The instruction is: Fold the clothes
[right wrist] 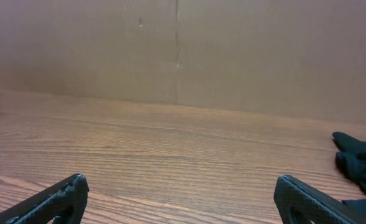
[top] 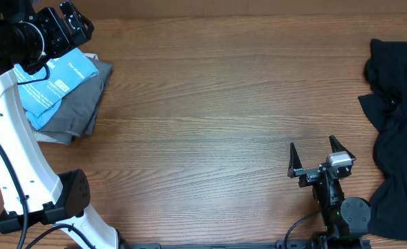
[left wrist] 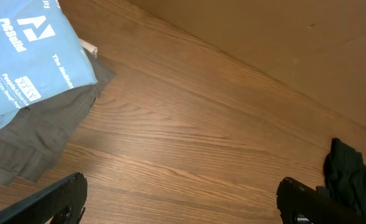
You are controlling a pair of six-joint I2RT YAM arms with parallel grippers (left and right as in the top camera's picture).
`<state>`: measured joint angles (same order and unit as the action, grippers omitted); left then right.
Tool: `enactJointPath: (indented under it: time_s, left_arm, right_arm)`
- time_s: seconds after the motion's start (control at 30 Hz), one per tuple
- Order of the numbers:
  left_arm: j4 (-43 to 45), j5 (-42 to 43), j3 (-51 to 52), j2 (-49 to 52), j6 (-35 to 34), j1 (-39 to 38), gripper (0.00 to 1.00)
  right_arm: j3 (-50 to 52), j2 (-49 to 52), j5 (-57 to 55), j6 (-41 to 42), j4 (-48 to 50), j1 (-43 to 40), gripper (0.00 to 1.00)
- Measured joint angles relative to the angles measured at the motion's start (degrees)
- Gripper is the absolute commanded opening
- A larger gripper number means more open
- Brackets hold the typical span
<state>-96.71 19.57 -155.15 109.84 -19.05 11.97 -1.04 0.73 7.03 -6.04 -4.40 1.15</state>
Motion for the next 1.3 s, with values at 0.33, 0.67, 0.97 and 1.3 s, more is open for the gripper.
enactJointPath:
  time_s: [0.33,0.67,0.97,1.3]
  left_arm:
    - [-0.02,0.00,0.00,0.00,0.00,0.00,1.00]
    - [0.02,-0.07,0.15,-0.55,0.00,-0.37,1.00]
    - [0.07,0.20,1.09,-17.31,0.00,-8.35,1.00]
    - [0.17,-1.79,22.38,-52.59,0.02,-10.12,1.00]
  right_arm:
    - [0.00,0.00,0.00,0.04,0.04,0.00,1.00]
    - [0.00,0.00,0.00,0.00,0.02,0.00,1.00]
    - [0.00,0.00,0.00,0.00,0.00,0.00,1.00]
    - [0.00,0.00,0.00,0.00,-0.04,0.00,1.00]
